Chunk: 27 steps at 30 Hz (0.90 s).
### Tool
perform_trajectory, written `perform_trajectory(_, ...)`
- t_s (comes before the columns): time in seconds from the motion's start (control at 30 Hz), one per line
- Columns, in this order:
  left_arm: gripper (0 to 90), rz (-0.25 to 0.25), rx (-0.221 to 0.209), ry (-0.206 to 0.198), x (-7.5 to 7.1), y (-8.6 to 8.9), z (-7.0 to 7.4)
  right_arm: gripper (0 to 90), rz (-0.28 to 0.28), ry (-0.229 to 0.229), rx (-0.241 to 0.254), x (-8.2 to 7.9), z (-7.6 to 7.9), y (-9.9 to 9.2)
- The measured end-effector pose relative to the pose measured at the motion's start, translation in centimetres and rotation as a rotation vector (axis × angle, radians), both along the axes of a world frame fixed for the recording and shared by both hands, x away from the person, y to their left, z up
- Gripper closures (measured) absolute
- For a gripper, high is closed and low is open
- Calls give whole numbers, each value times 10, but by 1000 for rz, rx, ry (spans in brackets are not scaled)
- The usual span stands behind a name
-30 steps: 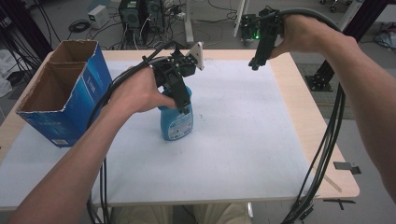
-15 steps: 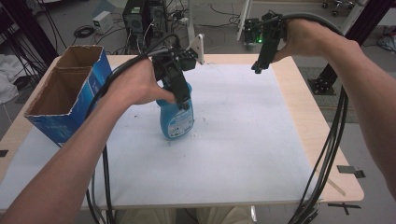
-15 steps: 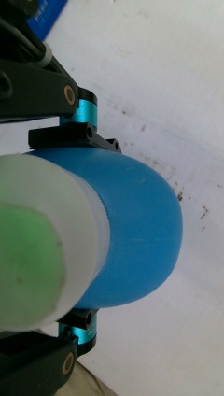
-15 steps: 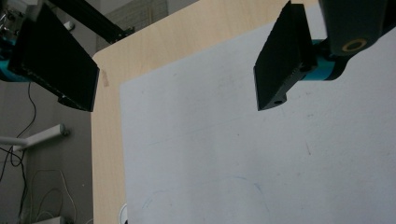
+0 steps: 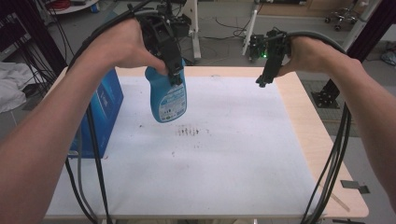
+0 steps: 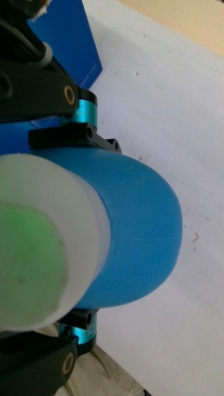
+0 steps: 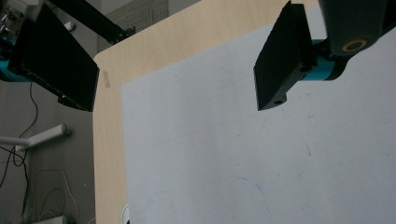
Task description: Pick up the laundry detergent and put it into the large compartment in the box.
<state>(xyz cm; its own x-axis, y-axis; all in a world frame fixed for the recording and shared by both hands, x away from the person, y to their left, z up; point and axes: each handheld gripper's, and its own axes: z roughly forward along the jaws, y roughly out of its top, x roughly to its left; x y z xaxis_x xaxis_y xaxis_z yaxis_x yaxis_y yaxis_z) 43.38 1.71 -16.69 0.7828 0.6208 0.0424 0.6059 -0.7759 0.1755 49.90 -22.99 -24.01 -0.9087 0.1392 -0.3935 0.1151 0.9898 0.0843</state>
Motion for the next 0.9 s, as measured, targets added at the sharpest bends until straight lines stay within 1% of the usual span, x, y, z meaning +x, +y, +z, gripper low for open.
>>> perform_trajectory(0.2,381,9,-7,-5,3,13,29,134,-2,-5,5,0,0,0)
perform_trajectory(0.3,381,19,-9,-15,2,20,40,134,2,-8,12,0,1,-1)
perform_trajectory(0.37,381,30,-13,-13,3,28,46,134,1,-12,16,1,2,-2)
perform_trajectory(0.43,381,49,-18,-10,3,35,51,134,-13,-9,19,-1,1,-2)
perform_trajectory(0.47,381,51,-13,-13,3,39,53,134,-17,-7,16,-2,1,-2)
perform_trajectory(0.57,381,71,-6,-15,2,52,58,134,-14,-8,15,-2,1,-1)
perform_trajectory(0.6,381,84,-10,-16,2,57,59,134,-11,-9,17,-2,1,-1)
perform_trajectory(0.73,381,126,0,-18,1,78,63,134,-10,-10,20,-2,2,-1)
perform_trajectory(0.8,381,150,4,-28,0,89,64,134,4,-12,15,-1,1,0)
perform_trajectory(0.83,381,157,10,-29,0,94,65,134,-3,-9,13,-2,1,0)
perform_trajectory(0.87,381,164,14,-32,-1,99,66,134,4,-8,11,-1,1,0)
perform_trajectory(0.9,381,175,14,-33,-2,103,67,134,-8,-8,11,-2,1,0)
